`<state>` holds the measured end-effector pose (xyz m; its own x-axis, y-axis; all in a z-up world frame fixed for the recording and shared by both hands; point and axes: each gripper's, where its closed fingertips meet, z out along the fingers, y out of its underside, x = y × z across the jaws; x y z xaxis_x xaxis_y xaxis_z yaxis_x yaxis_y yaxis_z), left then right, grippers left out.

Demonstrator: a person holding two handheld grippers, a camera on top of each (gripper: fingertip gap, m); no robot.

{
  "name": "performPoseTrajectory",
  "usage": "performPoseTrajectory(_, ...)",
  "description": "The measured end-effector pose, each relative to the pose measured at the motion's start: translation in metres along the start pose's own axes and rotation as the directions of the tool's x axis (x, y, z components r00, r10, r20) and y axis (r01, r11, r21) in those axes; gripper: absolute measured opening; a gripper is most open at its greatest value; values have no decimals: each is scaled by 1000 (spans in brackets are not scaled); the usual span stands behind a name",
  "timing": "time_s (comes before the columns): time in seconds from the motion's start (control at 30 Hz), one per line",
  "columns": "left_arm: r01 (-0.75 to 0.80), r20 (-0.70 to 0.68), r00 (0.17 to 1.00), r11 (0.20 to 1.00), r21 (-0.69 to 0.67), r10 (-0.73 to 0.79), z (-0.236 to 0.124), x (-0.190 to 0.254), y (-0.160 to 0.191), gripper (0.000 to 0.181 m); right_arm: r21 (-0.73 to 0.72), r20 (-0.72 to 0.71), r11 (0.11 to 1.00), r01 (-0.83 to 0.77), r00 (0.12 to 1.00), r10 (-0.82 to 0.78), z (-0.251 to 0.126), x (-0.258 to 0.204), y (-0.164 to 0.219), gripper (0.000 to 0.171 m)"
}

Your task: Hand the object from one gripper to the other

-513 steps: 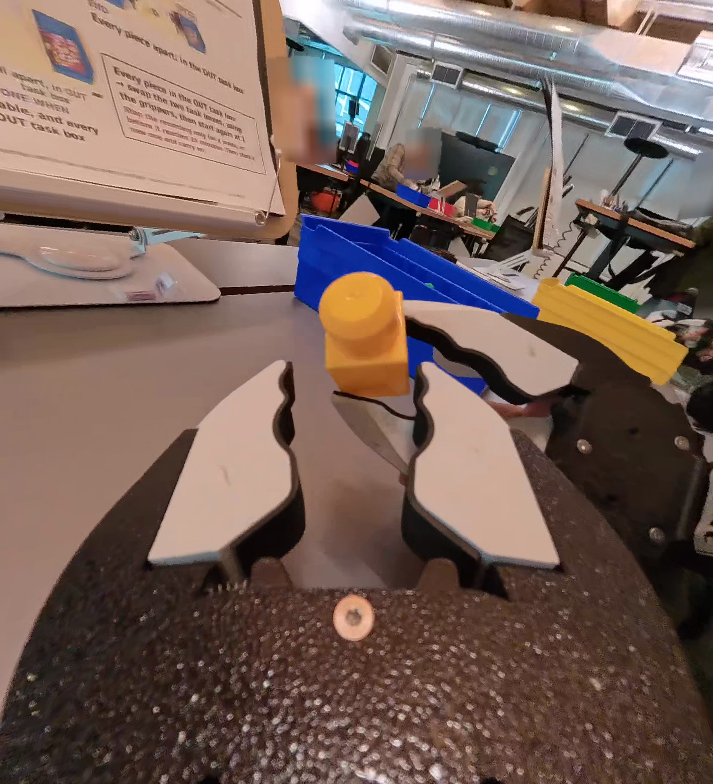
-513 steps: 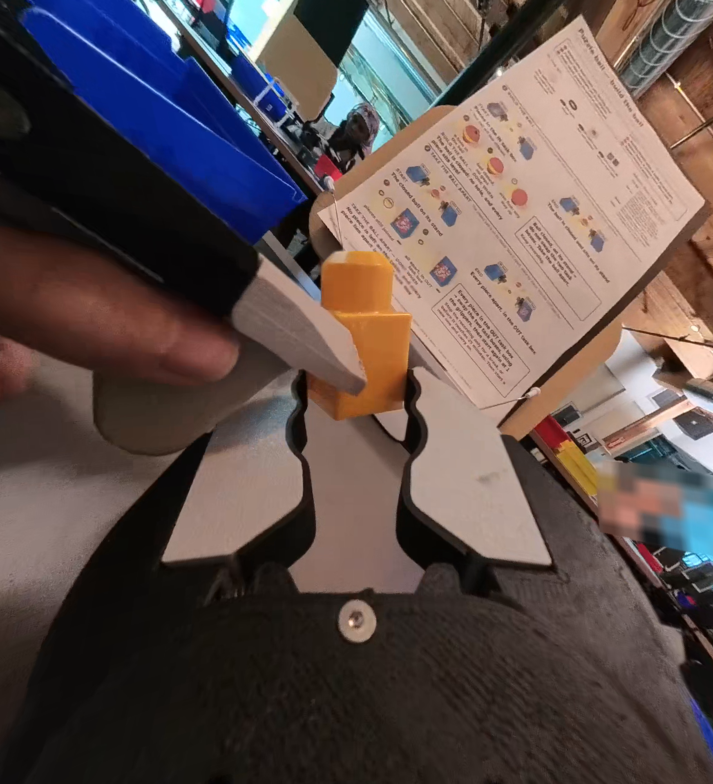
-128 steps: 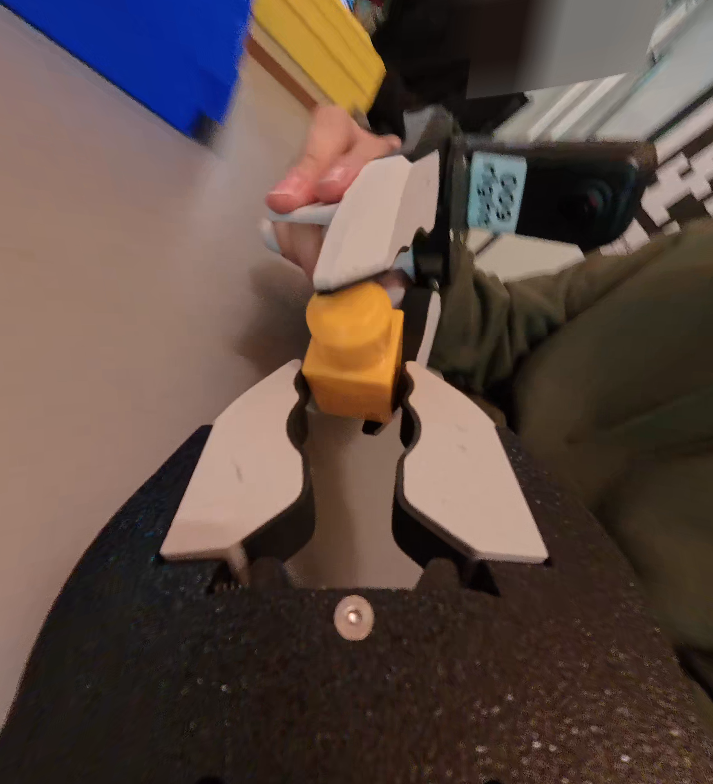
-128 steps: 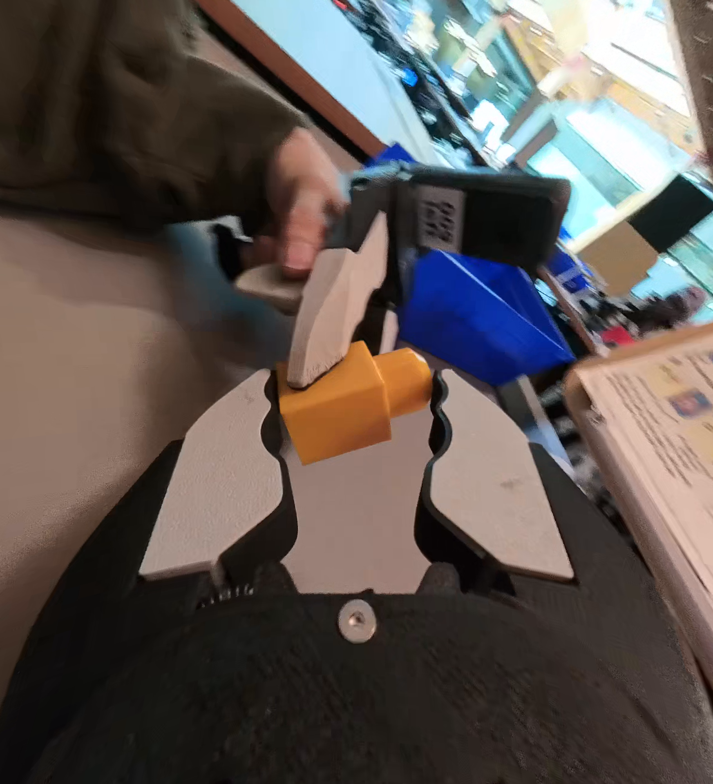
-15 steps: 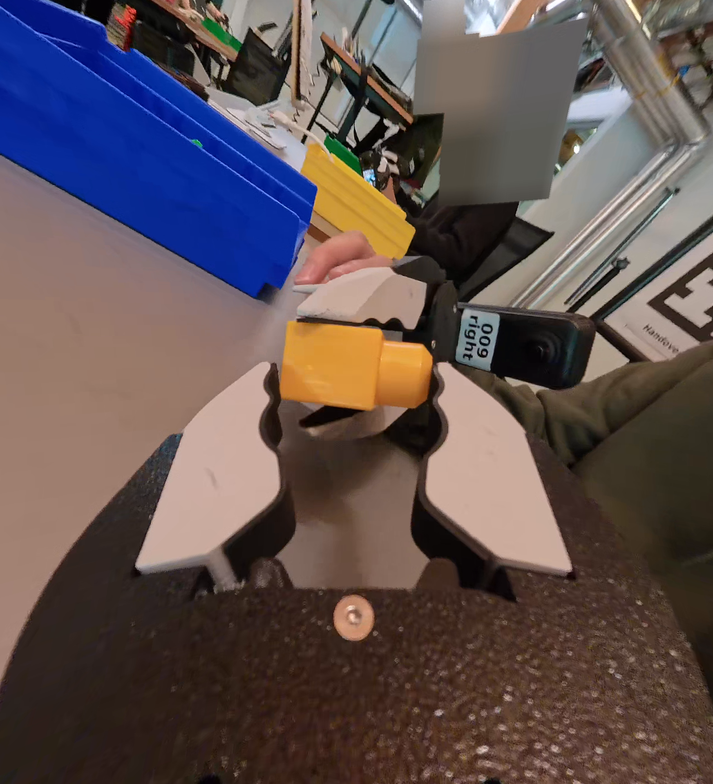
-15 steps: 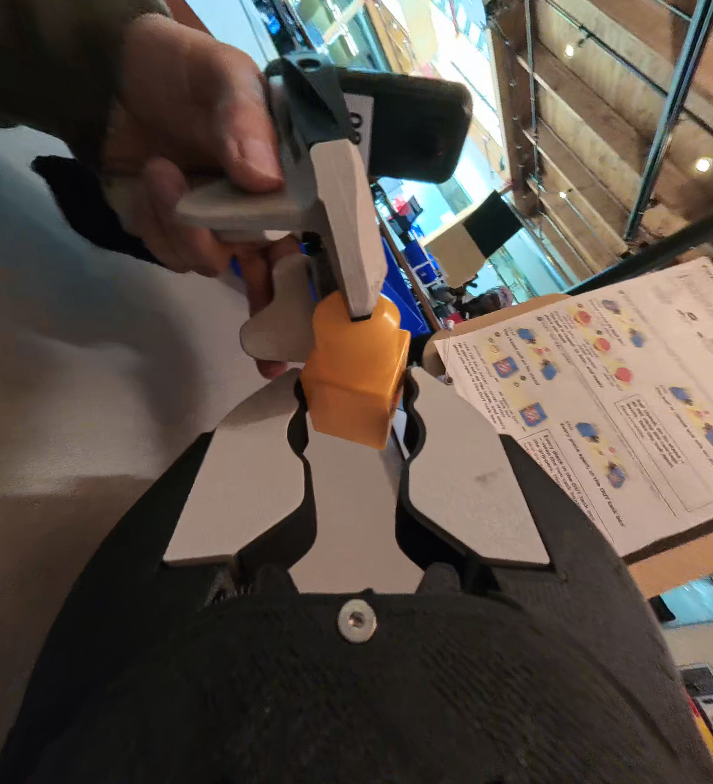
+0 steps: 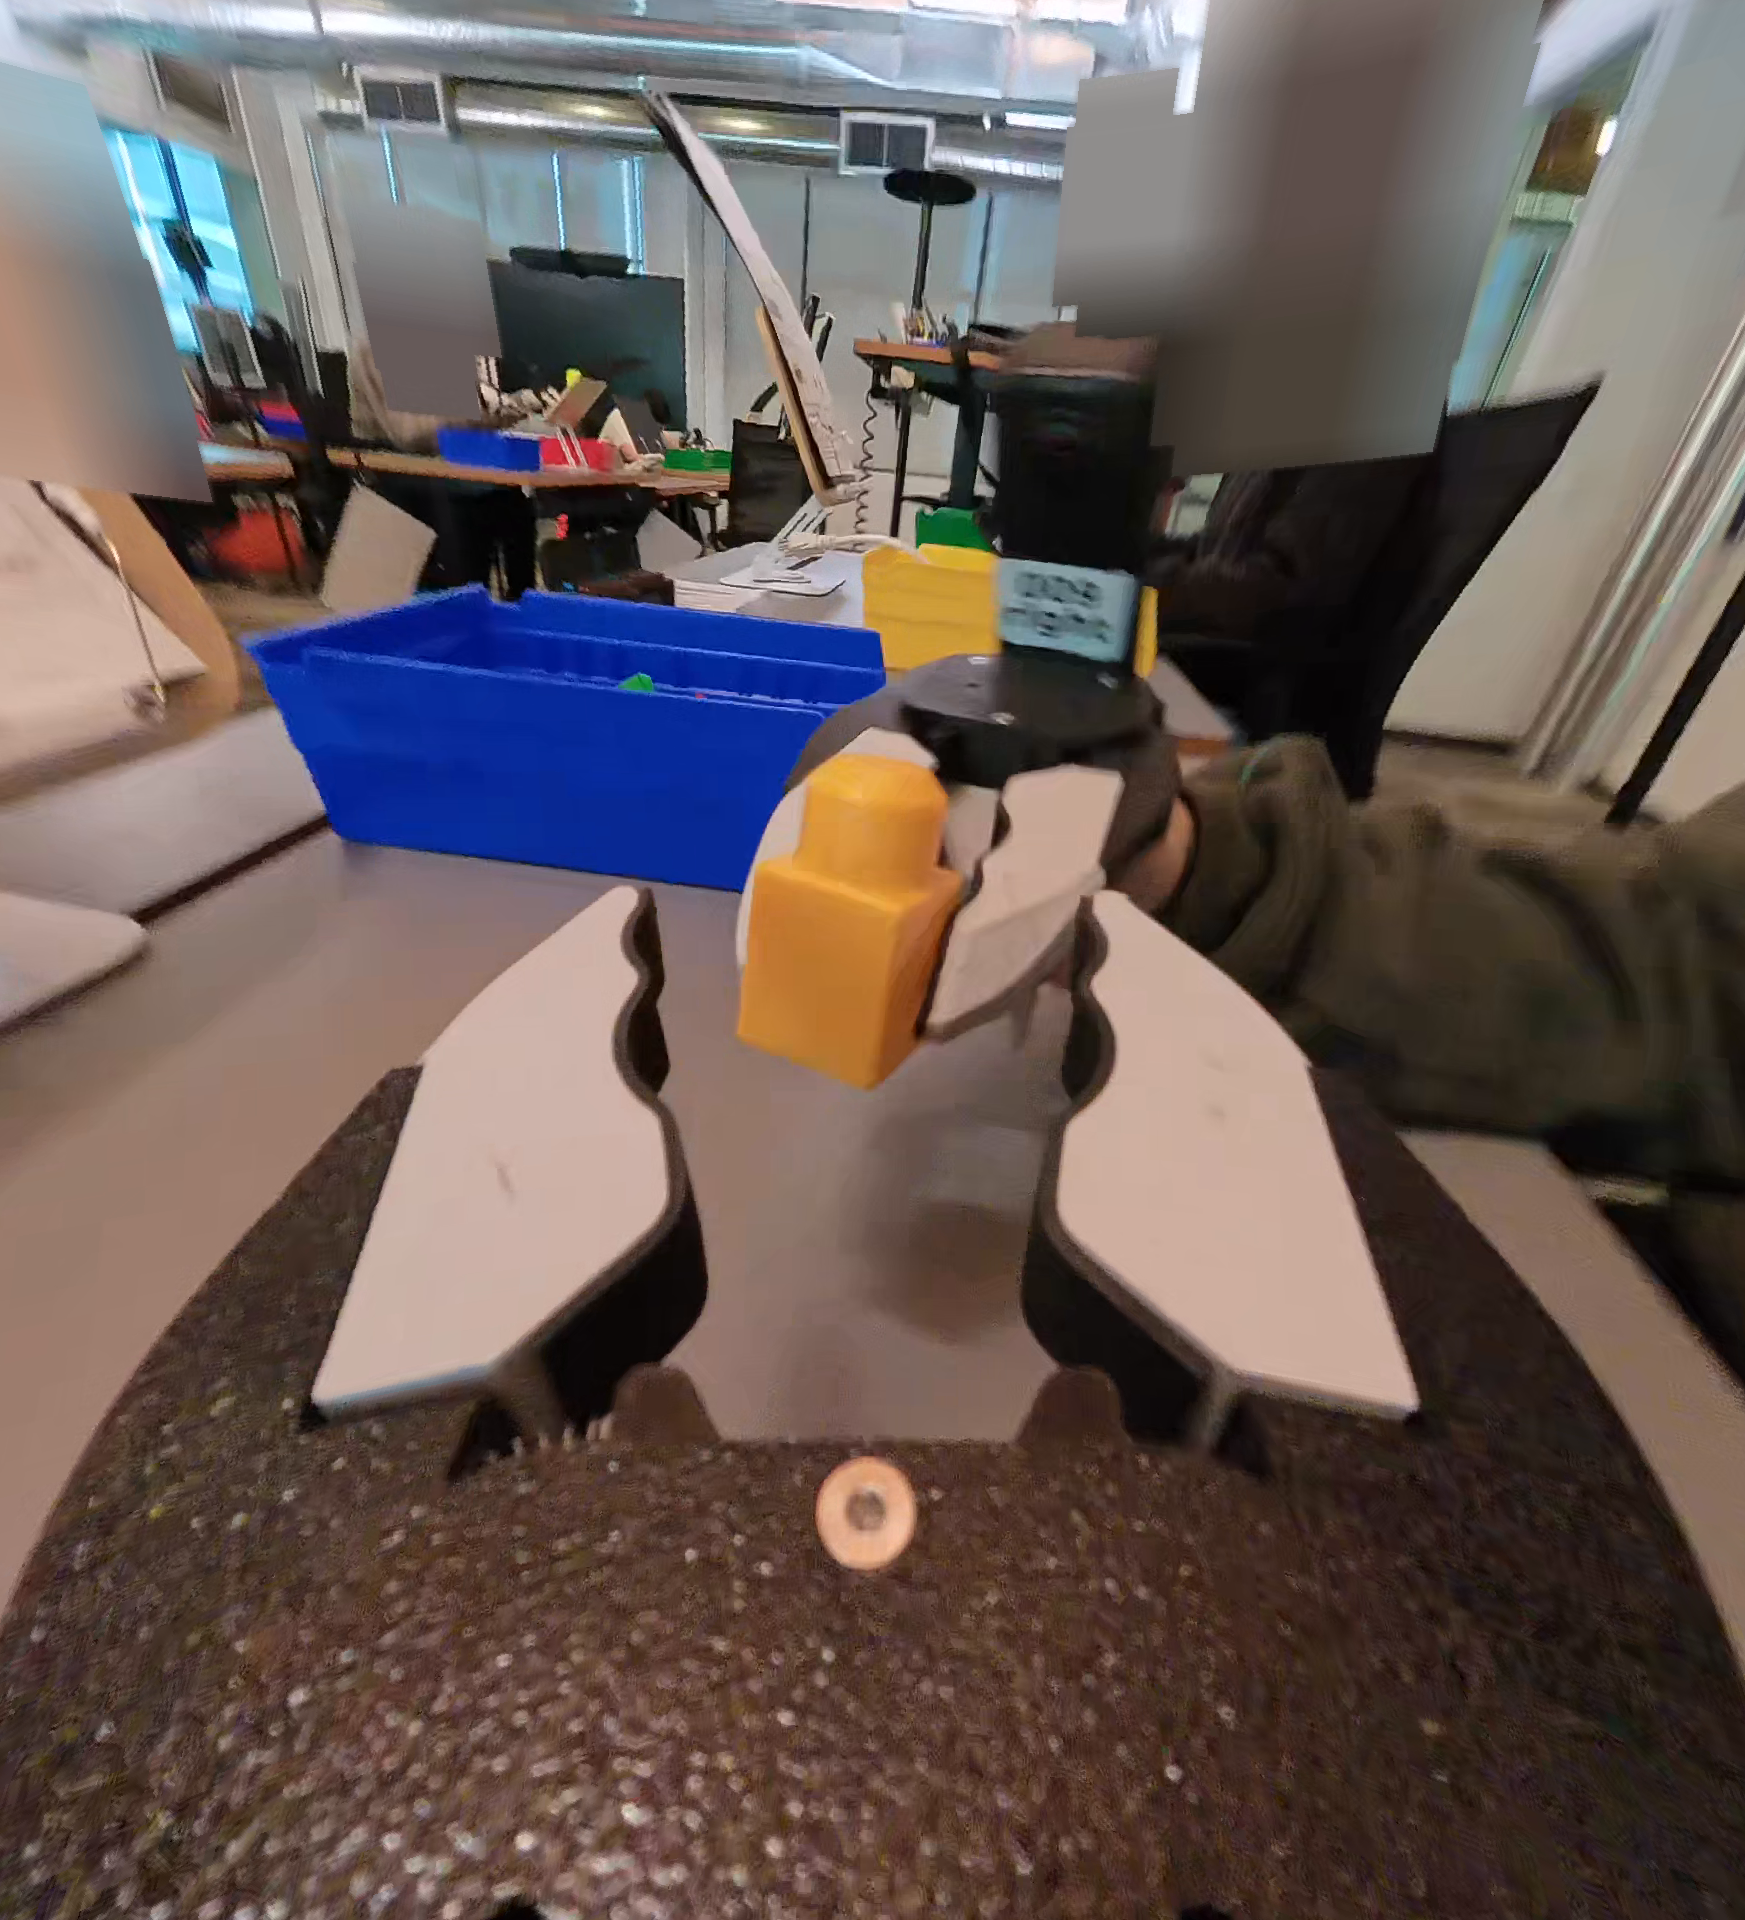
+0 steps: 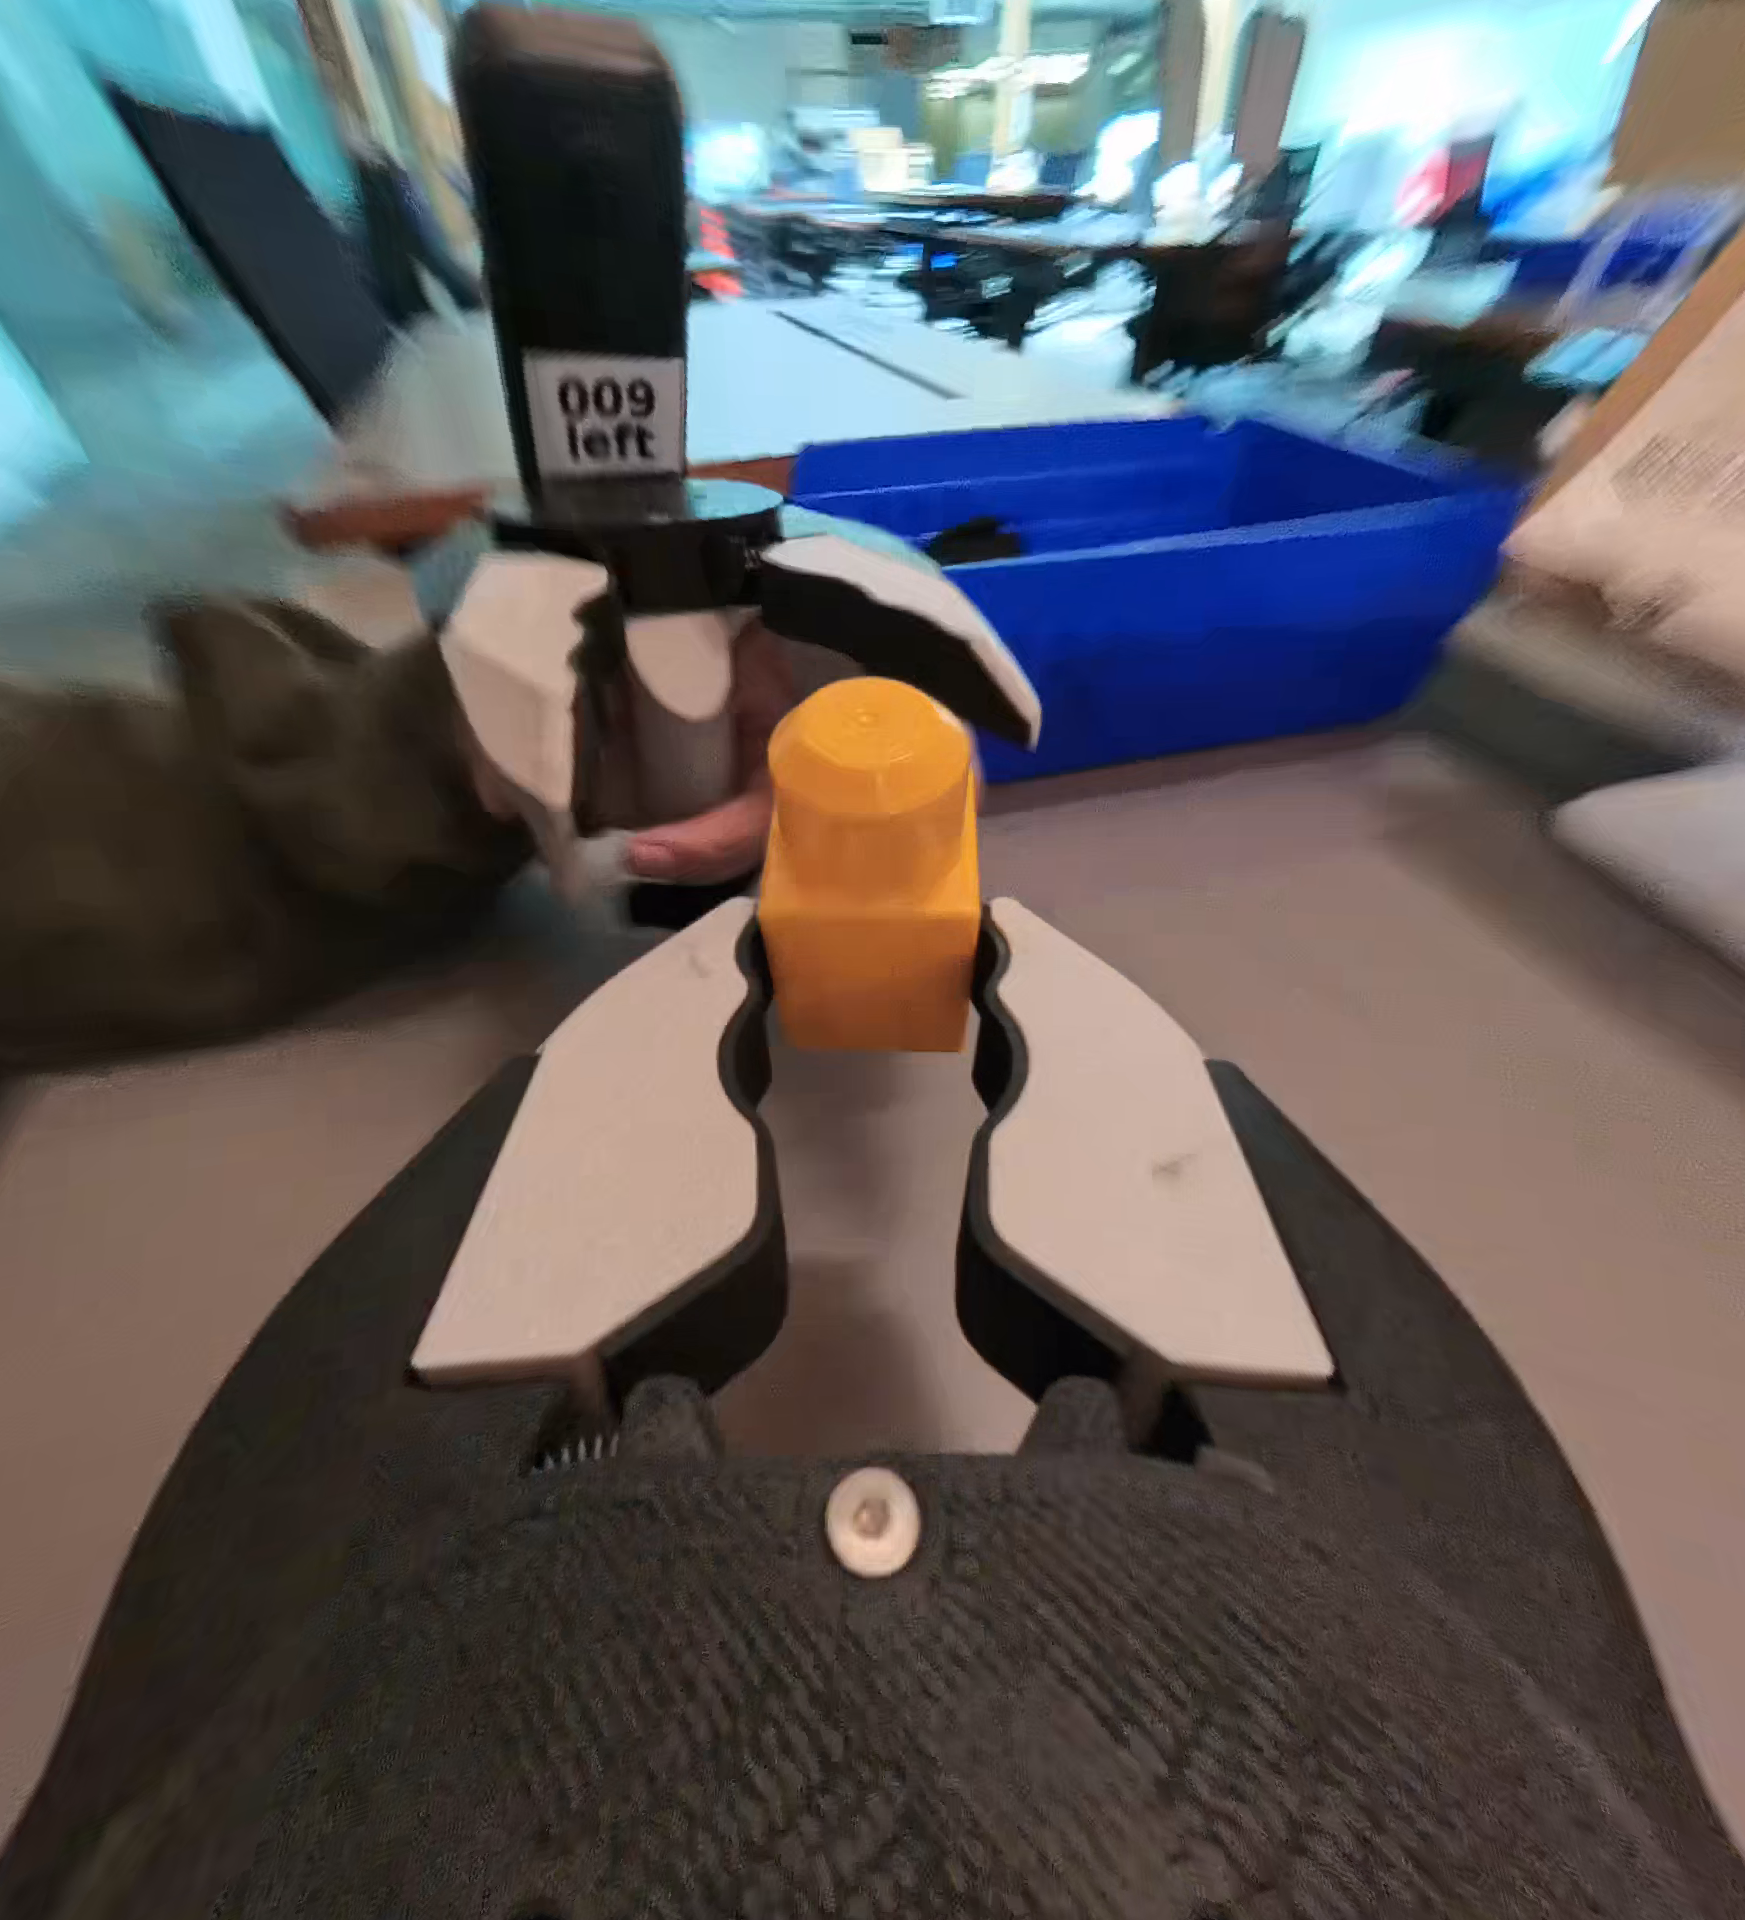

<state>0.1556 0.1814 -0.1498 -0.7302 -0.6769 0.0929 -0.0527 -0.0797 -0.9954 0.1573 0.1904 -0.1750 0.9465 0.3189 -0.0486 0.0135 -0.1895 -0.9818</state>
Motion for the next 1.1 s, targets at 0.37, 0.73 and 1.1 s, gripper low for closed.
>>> performPoseTrajectory(0.37,-504,34,847,823,-264,530,22,6,37,78,-222,393,746,-628,642,658,-16,-33,14,36)
performPoseTrajectory(0.73,-446,95,875,866,-227,476,19,-5,31,63,25,236,791,-611,773,589,-12,7,6,66)
performPoseTrajectory(1.1,-319,-1,945,922,220,327,12,31,-22,62,-6,756,537,-844,347,555,-22,-40,-52,53)
